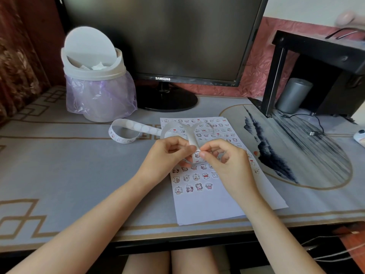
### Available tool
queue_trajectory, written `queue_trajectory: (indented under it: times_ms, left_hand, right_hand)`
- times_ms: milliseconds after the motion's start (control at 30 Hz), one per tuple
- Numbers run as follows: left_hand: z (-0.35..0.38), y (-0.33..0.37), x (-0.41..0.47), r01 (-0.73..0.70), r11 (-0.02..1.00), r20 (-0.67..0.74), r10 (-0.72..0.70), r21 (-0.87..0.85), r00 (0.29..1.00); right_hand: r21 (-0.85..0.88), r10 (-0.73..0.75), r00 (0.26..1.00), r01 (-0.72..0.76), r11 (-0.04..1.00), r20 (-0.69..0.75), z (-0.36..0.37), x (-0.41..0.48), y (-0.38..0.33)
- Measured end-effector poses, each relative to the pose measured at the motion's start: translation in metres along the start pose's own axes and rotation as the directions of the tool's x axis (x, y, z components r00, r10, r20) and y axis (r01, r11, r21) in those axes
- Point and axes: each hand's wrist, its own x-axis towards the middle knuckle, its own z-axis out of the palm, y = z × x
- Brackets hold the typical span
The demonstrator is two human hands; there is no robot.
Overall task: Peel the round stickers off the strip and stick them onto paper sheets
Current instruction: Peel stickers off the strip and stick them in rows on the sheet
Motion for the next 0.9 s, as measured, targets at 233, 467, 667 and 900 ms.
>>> queue_trajectory:
  times_ms: [233,467,667,900]
  left_hand:
    - [0.0001,0.0014,-0.0001,-0.005,1.000,0.013,0.005,-0.024,1.000]
    - [-0.0006,0.0008,0.0002,-0.031,0.999,0.030,0.032,-0.020,0.999]
    - [-0.0007,0.0003,-0.0003,-0.035,0.999,0.038,0.036,-0.017,0.999]
    - [0.0002,0.0015,-0.0006,0.004,1.000,0.010,-0.004,-0.018,1.000]
  right_hand:
    - [-0.018,-0.006,1.000,0.006,1.000,-0.001,0.0007,0.0001,0.0008]
    - [0.068,0.030,1.000,-0.030,0.997,0.010,0.0006,0.0001,0.0003]
    - [0.094,0.048,0.999,-0.050,0.994,0.018,0.0005,0.0008,-0.0008]
    - [0.039,0.035,0.999,-0.036,0.999,0.019,0.0008,-0.0001,-0.0024]
